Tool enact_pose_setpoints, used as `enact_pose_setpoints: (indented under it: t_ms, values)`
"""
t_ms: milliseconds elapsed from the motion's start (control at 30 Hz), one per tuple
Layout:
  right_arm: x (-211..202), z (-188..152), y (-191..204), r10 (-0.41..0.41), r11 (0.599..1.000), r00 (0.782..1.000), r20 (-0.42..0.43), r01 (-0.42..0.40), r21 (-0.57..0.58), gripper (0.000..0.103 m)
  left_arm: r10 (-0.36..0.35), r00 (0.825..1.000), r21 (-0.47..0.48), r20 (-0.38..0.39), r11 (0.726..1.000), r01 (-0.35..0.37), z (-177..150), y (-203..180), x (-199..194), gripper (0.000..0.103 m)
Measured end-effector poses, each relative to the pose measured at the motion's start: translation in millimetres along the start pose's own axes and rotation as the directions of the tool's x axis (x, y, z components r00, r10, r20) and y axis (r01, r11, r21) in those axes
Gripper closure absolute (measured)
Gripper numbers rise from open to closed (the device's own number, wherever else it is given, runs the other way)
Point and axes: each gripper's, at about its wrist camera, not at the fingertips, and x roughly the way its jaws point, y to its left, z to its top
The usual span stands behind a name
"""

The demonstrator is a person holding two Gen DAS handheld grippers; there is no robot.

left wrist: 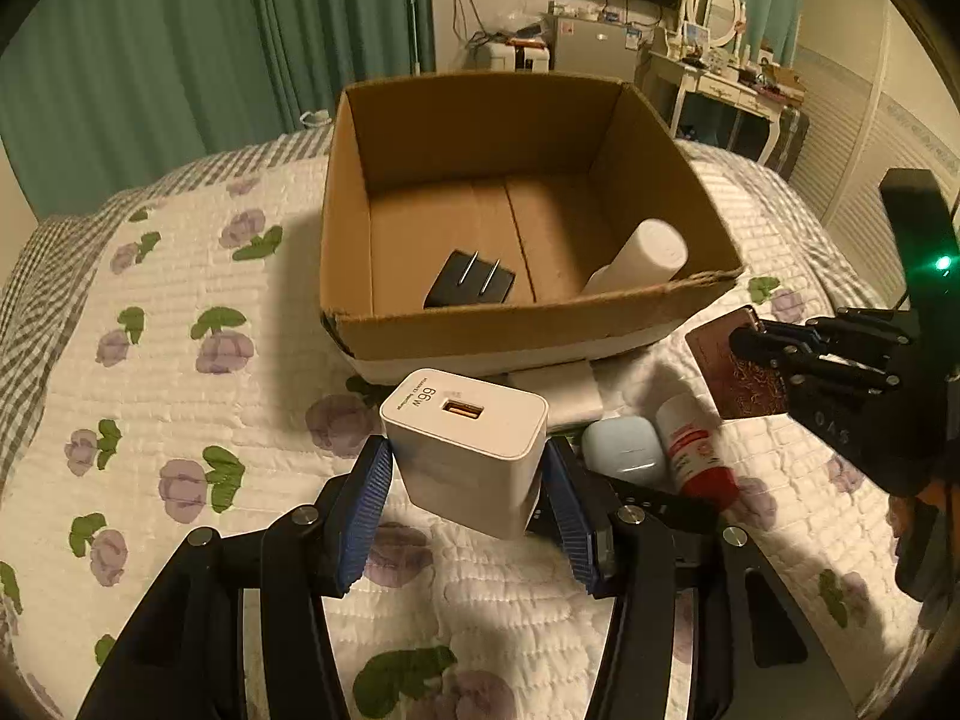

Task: Organize rigid objects
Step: 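Grasp the pink patterned card case upright with the right tool, then lower the white charger and pink case into the box and release both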

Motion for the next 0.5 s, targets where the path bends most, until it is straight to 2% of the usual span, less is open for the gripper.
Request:
enact_pose_setpoints:
  t_ms: [267,500]
  values:
    - [-72.5,25.8,4.3,-0.021,1.000,0.993,0.120,0.023,-0.018,0.094,0.006,0.995,0.008,0.102,1.000,-0.007,16.7,1.4,-44.4,0.050]
    - [-114.4,65.0,4.4,-0.019,1.000,0.969,0.244,0.022,-0.011,0.094,0.003,0.983,0.002,0.182,1.000,-0.004,52.0,6.9,-60.5,0.050]
